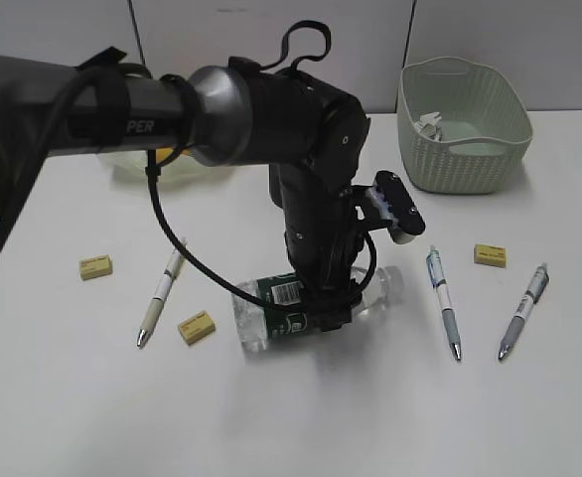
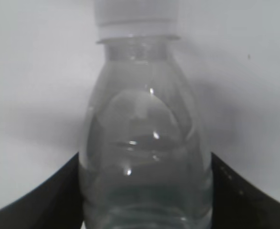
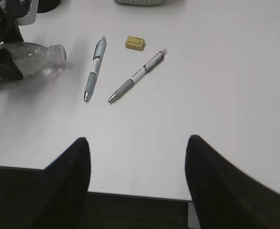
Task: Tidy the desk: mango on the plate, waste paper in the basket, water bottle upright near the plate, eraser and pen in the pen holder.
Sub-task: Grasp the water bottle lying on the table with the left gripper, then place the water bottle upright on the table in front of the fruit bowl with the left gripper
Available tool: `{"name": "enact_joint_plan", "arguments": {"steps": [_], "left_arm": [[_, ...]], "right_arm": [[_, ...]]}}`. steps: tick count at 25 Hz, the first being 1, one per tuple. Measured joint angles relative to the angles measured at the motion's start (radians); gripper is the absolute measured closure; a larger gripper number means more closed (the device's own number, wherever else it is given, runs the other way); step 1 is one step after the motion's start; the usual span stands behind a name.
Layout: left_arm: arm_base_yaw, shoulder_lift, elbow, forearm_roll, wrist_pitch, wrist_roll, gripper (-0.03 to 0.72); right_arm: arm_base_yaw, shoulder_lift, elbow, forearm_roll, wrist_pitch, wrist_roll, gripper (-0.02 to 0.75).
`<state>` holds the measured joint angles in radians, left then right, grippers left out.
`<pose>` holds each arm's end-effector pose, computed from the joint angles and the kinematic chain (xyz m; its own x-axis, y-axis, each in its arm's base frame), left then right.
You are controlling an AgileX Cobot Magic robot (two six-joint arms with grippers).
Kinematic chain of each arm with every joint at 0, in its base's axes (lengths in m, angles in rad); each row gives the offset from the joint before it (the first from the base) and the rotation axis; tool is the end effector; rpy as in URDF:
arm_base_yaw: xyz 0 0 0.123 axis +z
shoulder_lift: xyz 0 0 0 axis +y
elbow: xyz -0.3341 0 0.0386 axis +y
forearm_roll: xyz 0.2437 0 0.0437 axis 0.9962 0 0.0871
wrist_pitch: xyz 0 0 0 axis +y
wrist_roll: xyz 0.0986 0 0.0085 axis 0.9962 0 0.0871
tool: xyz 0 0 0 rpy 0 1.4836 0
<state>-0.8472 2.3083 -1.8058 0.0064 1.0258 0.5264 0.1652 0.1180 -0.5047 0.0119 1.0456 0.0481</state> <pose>0.3318 -0.3748 0.1671 -0.1881 0.9761 -0.1089 0.9780 0.1963 0.0700 -0.0345 -0.0047 0.2794 -0.5422 -0.0356 -0.8395 -0.1439 0.9883 0.0510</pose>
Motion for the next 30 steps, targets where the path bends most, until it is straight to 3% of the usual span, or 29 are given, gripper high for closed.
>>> {"name": "enact_joint_plan", "arguments": {"steps": [11,21,24,30], "left_arm": [[0.000,-0.018,-0.012,0.002,0.058,-0.028,0.180],[0.021,-0.243,-0.041,0.000,0.064,-0.134,0.181],[0.069,-0.313,-0.041,-0.058,0.064,-0.169,0.181],[0.262,-0.409,-0.041,-0.271,0.077,-0.185,0.181]], "right_arm": [[0.000,0.000,0.000,0.000,0.000,0.000,0.241],[0.000,0.000,0.000,0.000,-0.001,0.001,0.241],[0.000,0.000,0.000,0.000,-0.001,0.001,0.241],[0.000,0.000,0.000,0.000,-0.001,0.001,0.241]]}}
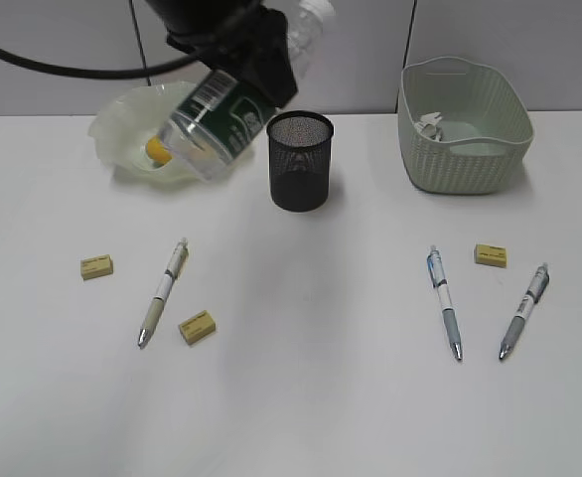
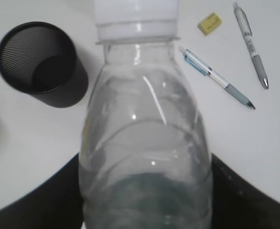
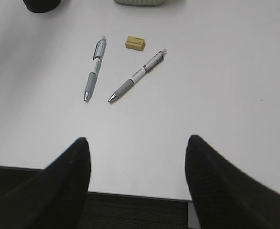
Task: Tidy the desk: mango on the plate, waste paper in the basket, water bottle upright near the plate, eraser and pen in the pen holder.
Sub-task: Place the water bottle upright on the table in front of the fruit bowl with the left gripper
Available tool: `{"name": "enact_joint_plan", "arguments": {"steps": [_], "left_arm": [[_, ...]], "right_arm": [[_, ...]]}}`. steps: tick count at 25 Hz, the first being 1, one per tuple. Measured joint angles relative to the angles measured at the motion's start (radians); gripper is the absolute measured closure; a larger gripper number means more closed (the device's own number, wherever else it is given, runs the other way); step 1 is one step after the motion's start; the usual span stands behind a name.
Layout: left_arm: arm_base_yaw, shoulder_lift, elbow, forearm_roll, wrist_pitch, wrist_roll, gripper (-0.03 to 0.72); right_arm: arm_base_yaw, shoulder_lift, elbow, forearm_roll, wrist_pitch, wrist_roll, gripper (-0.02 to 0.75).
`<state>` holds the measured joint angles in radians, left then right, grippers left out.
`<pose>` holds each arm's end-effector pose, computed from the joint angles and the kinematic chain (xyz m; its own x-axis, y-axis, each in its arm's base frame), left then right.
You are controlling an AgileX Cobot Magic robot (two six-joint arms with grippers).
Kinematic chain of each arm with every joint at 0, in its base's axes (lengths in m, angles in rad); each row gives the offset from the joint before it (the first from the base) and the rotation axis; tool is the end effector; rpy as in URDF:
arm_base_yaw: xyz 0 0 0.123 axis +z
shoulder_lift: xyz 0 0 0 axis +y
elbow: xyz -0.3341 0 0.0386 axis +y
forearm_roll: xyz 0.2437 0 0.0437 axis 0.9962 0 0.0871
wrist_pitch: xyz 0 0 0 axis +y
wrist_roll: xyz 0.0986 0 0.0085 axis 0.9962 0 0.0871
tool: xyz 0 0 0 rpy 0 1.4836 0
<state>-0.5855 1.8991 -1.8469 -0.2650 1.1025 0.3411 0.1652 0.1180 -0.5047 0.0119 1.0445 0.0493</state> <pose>0.3518 -0.2610 0.3741 -0.5691 0.6310 -0.5272 0.7760 0.6241 -0.0906 -0.0345 -0.0047 0.2795 -0.5415 -0.0343 -0.8400 -0.1433 0.9883 0.0520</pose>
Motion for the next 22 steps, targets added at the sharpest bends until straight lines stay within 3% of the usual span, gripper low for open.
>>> {"name": "enact_joint_plan", "arguments": {"steps": [6,9,17,22], "left_arm": [[0.152,-0.058,0.006,-0.040,0.053,-0.006,0.181],[0.210,-0.116,0.070,-0.047,0.034,-0.014,0.181],[0.346,-0.392,0.552,-0.093,-0.335,-0.019,0.181],[0.364,-0.568,0.860,-0.120,-0.720,-0.019,0.181]], "right_arm": [[0.000,0.000,0.000,0.000,0.000,0.000,0.241],[0.000,0.000,0.000,0.000,0.000,0.000,0.241],[0.000,0.000,0.000,0.000,0.000,0.000,0.243],[0.000,0.000,0.000,0.000,0.000,0.000,0.243]]}}
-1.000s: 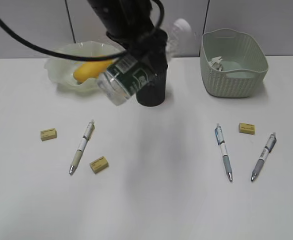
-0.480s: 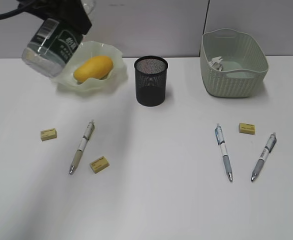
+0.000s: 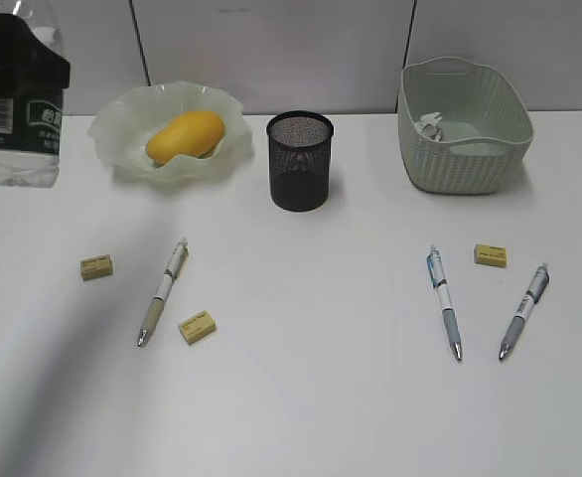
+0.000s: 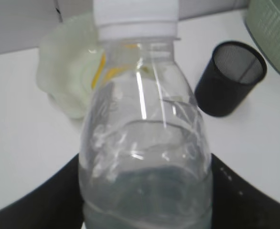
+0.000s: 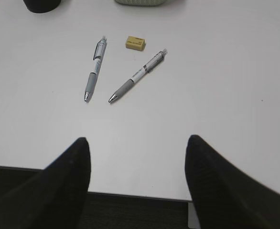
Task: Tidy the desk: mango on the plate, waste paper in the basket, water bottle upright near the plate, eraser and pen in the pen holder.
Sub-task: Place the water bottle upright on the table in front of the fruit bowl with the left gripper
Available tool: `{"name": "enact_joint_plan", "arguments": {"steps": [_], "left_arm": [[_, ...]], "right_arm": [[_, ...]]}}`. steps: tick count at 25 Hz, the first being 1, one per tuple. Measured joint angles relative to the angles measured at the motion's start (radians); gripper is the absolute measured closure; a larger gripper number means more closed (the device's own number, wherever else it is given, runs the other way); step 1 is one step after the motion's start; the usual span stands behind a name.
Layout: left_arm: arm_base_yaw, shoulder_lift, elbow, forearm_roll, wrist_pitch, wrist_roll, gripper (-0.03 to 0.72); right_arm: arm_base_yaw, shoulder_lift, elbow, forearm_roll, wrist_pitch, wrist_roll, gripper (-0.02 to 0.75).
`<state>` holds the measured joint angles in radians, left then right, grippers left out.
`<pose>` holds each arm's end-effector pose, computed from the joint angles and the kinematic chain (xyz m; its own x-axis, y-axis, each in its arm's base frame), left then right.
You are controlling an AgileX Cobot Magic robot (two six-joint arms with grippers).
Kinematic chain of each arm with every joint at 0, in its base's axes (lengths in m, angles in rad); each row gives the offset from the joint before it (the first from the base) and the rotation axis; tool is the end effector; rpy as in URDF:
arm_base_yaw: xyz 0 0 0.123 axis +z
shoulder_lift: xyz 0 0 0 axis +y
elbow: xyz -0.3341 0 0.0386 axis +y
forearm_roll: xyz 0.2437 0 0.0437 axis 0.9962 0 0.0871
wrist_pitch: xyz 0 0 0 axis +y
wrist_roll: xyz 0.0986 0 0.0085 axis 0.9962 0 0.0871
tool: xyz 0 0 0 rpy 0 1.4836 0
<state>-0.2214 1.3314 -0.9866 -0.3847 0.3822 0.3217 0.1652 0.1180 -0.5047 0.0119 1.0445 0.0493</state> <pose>0.2725 -0.0756 0.3589 -0.5743 0.0911 -0.8136 0.3076 0.9450 -0.1114 -0.0345 -0.0047 0.2795 -0.5415 -0.0343 -0.8400 -0.1433 0.9883 0.0520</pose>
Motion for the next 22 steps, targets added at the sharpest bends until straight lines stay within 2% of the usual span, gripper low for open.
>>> {"name": "enact_joint_plan", "arguments": {"steps": [4,7,14,18,22], "left_arm": [[0.000,-0.056,0.165,-0.077,-0.346,0.000,0.181],[0.000,-0.051,0.220,-0.119,-0.513,-0.001,0.181],[0.000,0.068,0.233,-0.135,-0.777,-0.001,0.181],[0.000,0.182,0.233,-0.135,-0.868,-0.001,0.181],[0.000,0.309,0.233,-0.073,-0.942,-0.052,0.181]], "right_arm": [[0.000,0.000,0.000,0.000,0.000,0.000,0.243],[0.000,0.000,0.000,0.000,0.000,0.000,0.243],[0.000,0.000,0.000,0.000,-0.001,0.000,0.243],[0.000,0.000,0.000,0.000,-0.001,0.000,0.243],[0.000,0.000,0.000,0.000,-0.001,-0.001,0.243]]}}
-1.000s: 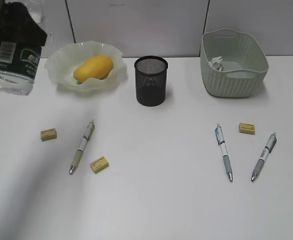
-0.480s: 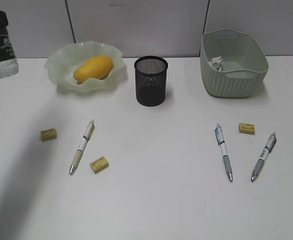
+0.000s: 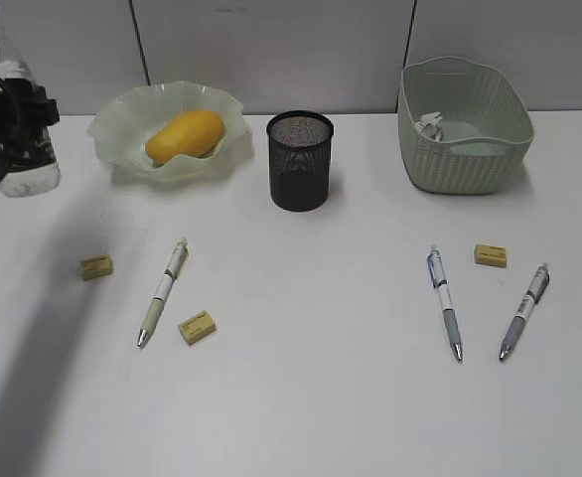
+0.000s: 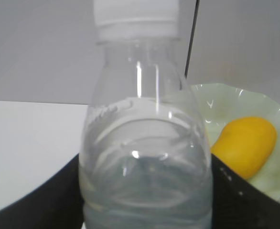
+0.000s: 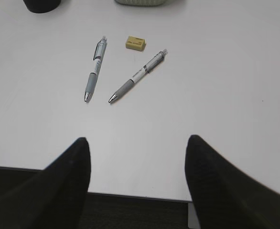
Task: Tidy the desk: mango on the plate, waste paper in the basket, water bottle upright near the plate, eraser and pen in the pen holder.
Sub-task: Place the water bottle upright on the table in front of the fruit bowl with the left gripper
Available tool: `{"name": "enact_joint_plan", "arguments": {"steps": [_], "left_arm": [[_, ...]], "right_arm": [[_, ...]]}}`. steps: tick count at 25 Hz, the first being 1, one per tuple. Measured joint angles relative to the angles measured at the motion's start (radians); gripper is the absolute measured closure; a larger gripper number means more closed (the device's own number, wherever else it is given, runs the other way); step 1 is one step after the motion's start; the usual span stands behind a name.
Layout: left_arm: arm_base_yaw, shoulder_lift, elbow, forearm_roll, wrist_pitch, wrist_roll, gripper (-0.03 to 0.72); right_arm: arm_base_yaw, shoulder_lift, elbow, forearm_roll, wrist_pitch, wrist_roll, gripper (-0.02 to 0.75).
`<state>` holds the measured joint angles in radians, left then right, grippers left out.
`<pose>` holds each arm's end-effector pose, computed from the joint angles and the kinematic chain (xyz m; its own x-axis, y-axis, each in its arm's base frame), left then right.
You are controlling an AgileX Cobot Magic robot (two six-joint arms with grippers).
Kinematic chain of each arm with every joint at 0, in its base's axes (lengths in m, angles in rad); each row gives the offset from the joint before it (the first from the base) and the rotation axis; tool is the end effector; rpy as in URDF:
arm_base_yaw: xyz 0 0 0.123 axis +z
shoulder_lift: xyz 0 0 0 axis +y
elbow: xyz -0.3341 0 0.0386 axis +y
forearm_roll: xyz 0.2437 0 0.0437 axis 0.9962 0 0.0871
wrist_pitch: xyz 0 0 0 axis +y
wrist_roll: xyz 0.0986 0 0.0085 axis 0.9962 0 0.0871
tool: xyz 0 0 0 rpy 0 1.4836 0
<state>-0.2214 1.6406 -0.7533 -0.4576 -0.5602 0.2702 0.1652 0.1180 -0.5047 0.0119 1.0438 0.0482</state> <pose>0.3386 -0.0524 0.2648 -0.2738 -0.0626 -0.9598 -0.0406 0.9977 -0.0535 -0.0344 -0.0047 0.2796 -0.5408 -0.0353 -0.8404 -0.1439 0.9883 0.0511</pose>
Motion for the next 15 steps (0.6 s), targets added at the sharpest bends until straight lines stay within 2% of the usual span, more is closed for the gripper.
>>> {"name": "enact_joint_plan", "arguments": {"steps": [7,10,15], "left_arm": [[0.000,0.187,0.001,0.205,-0.275,-0.220,0.181],[0.000,0.262,0.001,0.260,-0.385,-0.243,0.181],[0.000,0.372,0.001,0.270,-0.482,-0.252,0.181]], "right_arm": [[0.000,0.000,0.000,0.000,0.000,0.000,0.243],[0.000,0.000,0.000,0.000,0.000,0.000,0.243],[0.000,0.000,0.000,0.000,0.000,0.000,0.243]]}}
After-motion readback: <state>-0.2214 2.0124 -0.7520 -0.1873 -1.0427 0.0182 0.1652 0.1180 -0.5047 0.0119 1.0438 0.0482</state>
